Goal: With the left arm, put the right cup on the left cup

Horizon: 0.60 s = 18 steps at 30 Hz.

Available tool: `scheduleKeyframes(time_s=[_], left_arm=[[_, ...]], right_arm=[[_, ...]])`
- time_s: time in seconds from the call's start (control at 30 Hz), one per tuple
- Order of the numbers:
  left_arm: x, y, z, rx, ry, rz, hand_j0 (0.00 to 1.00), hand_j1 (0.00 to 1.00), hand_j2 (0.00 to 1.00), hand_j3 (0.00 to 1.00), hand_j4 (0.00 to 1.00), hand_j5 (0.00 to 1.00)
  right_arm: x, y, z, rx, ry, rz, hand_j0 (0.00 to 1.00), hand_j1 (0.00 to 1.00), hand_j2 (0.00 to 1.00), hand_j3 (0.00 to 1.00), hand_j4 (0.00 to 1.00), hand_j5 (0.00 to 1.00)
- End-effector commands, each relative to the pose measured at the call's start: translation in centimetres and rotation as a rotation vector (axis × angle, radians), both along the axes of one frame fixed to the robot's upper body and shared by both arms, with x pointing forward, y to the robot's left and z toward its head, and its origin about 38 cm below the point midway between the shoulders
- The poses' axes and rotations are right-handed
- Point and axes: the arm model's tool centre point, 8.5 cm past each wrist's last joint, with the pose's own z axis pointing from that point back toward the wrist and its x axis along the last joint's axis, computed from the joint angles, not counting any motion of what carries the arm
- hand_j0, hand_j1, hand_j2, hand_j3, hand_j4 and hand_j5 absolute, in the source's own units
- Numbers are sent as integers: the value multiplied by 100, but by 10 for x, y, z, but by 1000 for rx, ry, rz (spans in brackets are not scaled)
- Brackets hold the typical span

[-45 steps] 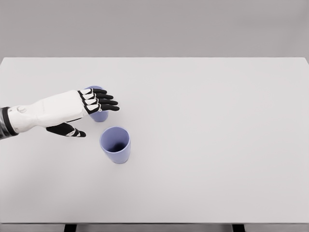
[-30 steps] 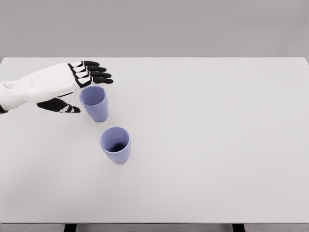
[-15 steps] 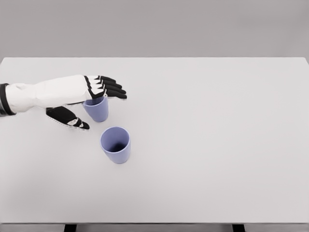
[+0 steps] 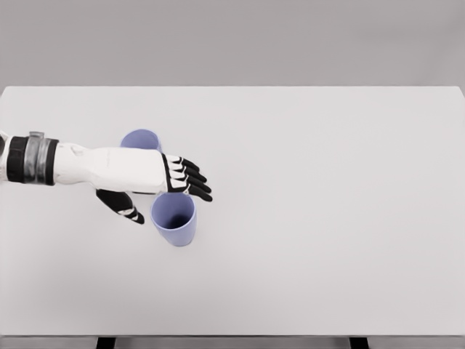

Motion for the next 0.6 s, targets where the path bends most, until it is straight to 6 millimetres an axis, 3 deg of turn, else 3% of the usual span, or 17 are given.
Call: scheduleKeyframes(time_s=[0.0,0.57], left_arm=[[3,-1,3,-20,-42,14,100,100,100,100,100,100],[1,3,-11,53,-89,9,100,100,100,100,100,100]], right_arm=[[0,0,0,1,0,2,100,100,100,100,100,100],[0,0,0,1,0,1,100,100,100,100,100,100]])
